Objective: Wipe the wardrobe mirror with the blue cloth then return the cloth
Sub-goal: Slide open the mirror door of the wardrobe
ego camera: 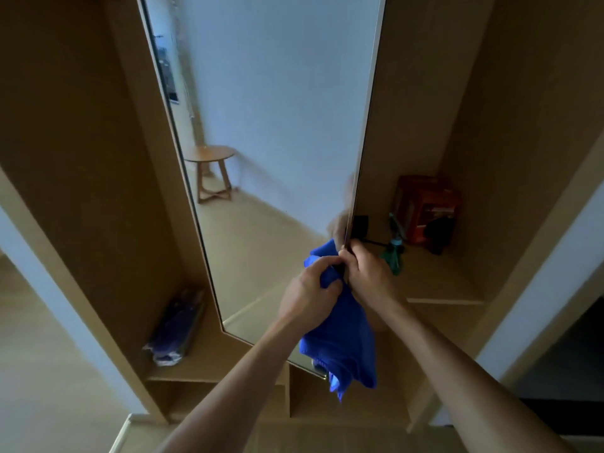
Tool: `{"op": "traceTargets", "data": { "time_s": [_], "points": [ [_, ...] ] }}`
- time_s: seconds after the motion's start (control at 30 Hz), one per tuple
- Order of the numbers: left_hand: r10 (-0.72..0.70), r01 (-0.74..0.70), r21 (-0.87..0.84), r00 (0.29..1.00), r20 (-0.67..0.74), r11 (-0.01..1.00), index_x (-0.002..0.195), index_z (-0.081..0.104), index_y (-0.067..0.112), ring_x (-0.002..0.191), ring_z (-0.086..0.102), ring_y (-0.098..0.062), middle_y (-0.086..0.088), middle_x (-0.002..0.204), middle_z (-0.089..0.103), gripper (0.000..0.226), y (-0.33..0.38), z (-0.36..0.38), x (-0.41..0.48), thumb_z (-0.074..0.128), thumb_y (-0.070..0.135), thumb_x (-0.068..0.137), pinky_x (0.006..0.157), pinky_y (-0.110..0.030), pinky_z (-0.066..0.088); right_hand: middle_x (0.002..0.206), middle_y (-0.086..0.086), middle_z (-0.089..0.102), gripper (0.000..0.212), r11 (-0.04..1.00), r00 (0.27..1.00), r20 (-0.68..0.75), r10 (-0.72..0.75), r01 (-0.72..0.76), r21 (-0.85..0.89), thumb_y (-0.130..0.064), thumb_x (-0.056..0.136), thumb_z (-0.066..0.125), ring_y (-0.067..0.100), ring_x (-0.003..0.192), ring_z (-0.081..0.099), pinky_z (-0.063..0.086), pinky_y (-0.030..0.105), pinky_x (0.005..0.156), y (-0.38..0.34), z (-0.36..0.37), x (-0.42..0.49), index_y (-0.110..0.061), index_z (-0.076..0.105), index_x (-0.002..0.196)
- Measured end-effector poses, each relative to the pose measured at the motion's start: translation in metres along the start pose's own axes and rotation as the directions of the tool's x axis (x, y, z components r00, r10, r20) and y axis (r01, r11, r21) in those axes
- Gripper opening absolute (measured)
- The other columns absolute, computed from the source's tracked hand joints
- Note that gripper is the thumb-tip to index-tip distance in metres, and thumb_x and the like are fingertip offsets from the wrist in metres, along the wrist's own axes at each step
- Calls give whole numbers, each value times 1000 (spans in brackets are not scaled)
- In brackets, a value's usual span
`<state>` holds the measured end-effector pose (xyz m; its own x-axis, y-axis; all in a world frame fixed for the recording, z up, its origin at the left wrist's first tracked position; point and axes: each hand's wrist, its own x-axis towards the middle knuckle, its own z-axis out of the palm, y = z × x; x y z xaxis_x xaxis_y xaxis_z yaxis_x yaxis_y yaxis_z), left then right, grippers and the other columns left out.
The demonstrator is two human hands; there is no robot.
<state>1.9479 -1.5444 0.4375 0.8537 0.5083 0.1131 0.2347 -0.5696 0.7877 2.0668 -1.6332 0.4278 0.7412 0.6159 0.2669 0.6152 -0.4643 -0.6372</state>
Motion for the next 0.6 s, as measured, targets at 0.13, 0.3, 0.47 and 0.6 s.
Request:
{"op": "traceTargets", "data": {
  "time_s": [0.13,0.3,0.47,0.6],
  "points": [
    [-5,5,-19,1000,11,1000,140,53,42,109,60,-19,2,125,63,50,3,6,10,56,19,96,88,-32,50,96,9,69,21,999,1000,4,21,-22,40,-41,104,37,32,90,64,52,49,78,10,1,14,-29,54,105],
    [-5,6,-30,1000,19,1000,143,50,43,114,60,-20,2,129,62,53,5,13,23,55,19,96,92,-36,51,95,5,69,24,998,1000,19,20,-22,66,-40,105,37,27,89,64,51,45,78,15,-5,27,-25,56,104],
    [-20,20,-16,999,26,1000,144,44,49,112,60,-21,2,130,61,55,5,18,31,54,24,97,91,-39,53,75,-1,65,27,996,999,31,30,-33,88,-43,105,36,23,73,65,53,43,68,20,-6,39,-26,56,101],
    [-18,19,-12,999,34,1000,145,40,50,115,60,-24,0,133,59,56,6,18,34,54,26,98,95,-43,52,72,-5,62,27,994,999,33,35,-39,105,-43,106,35,20,70,63,44,33,62,23,-4,44,-27,57,100]
  ]
}}
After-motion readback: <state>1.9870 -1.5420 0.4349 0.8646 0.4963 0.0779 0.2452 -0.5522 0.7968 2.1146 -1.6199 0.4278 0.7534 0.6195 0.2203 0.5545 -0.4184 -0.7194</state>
